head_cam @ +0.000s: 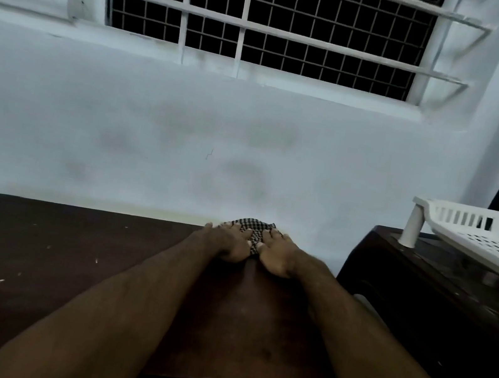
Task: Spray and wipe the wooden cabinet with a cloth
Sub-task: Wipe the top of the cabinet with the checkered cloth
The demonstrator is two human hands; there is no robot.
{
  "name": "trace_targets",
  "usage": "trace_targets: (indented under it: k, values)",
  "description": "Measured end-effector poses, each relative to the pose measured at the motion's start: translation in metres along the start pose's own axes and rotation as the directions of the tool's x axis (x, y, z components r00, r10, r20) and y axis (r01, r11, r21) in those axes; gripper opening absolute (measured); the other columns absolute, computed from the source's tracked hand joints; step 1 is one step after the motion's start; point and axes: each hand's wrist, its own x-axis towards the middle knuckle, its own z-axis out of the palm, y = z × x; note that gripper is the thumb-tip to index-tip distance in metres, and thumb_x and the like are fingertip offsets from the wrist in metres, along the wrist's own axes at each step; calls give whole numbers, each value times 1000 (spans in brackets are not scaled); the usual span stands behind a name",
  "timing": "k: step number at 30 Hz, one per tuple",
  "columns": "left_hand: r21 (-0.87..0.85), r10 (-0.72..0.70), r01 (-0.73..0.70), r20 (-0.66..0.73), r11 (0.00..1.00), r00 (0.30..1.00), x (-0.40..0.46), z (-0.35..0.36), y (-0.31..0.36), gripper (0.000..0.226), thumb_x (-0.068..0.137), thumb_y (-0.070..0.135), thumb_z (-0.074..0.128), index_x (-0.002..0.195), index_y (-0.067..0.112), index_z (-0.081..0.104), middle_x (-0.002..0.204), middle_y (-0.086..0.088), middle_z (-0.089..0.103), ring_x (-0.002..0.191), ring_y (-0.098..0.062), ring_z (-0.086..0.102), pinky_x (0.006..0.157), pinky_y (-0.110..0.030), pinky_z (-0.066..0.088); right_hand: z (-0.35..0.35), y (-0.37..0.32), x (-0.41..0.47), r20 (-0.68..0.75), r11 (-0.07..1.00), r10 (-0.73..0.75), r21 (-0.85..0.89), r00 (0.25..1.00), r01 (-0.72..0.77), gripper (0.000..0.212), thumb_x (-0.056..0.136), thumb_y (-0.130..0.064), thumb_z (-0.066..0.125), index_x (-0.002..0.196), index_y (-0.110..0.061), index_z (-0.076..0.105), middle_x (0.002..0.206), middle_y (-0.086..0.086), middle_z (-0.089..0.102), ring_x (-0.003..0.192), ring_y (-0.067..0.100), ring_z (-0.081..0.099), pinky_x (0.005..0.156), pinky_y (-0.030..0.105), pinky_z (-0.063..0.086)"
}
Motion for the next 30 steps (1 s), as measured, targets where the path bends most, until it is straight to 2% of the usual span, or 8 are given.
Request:
trace_targets:
  k: [7, 11, 18, 23, 25, 27, 29, 30]
  values:
    - [-50, 49, -49, -7, 998, 999, -70, 11, 9, 56, 109, 42, 19, 162, 28, 10, 171, -5, -2, 158, -24, -1, 125, -54, -3, 2, -14, -87, 4, 1000, -10, 29, 1000, 10, 60, 109, -37, 19, 162, -10, 9, 170, 15, 2, 157, 29, 1, 128, 39, 1]
    - [-35, 109, -109, -13, 993, 994, -114, 15, 24, 55, 108, 42, 22, 162, 28, 16, 170, -5, 8, 157, -23, 6, 126, -53, -1, 5, -13, -147, -20, 999, -28, 45, 999, 29, 59, 110, -36, 19, 162, -10, 10, 170, 13, 3, 158, 23, 0, 126, 33, -1]
    - [-123, 237, -249, -105, 960, 966, -205, 33, 28, 51, 109, 39, 23, 159, 32, 26, 169, 3, 19, 156, -16, 13, 124, -52, -7, 29, -17, -262, -114, 1000, -7, -25, 993, 5, 58, 108, -46, 19, 162, -26, 12, 171, -3, 6, 157, 19, 4, 127, 39, 4]
    - [-100, 218, -229, -113, 968, 969, -219, 30, 17, 54, 109, 39, 22, 161, 26, 19, 169, 1, 15, 157, -16, 10, 123, -55, -11, 20, -43, -256, -103, 997, 25, -76, 994, -33, 58, 108, -47, 15, 162, -28, 15, 171, 0, 9, 157, 24, 2, 125, 46, 3]
    - [-100, 176, -186, -99, 977, 979, -220, 28, -1, 54, 109, 38, 21, 161, 26, 16, 170, 1, 13, 157, -16, 8, 124, -55, -10, 19, -59, -239, -109, 993, -17, -117, 994, 4, 58, 107, -47, 17, 161, -27, 20, 170, 6, 12, 157, 26, -3, 125, 49, -4]
    - [-93, 129, -138, -92, 986, 987, -223, 25, -25, 54, 110, 36, 22, 162, 25, 15, 170, 0, 12, 157, -17, 8, 124, -55, -9, 22, -83, -225, -89, 996, -66, -70, 994, 60, 58, 108, -44, 21, 161, -21, 21, 170, 12, 5, 157, 27, -8, 126, 48, -4]
    - [-84, 106, -114, -95, 990, 990, -232, 24, -47, 53, 110, 34, 23, 161, 25, 16, 170, -1, 13, 157, -18, 10, 125, -54, -5, 27, -107, -219, -65, 991, -130, -31, 989, 128, 59, 109, -40, 22, 161, -13, 18, 170, 13, 1, 158, 27, -3, 127, 45, 1]
    - [-72, 104, -112, -104, 991, 989, -239, 27, -56, 53, 109, 33, 24, 161, 24, 17, 170, -2, 14, 157, -18, 12, 125, -54, -3, 32, -116, -222, -70, 987, -162, -37, 984, 159, 59, 109, -39, 22, 161, -11, 18, 170, 13, 6, 158, 27, 3, 127, 45, 5]
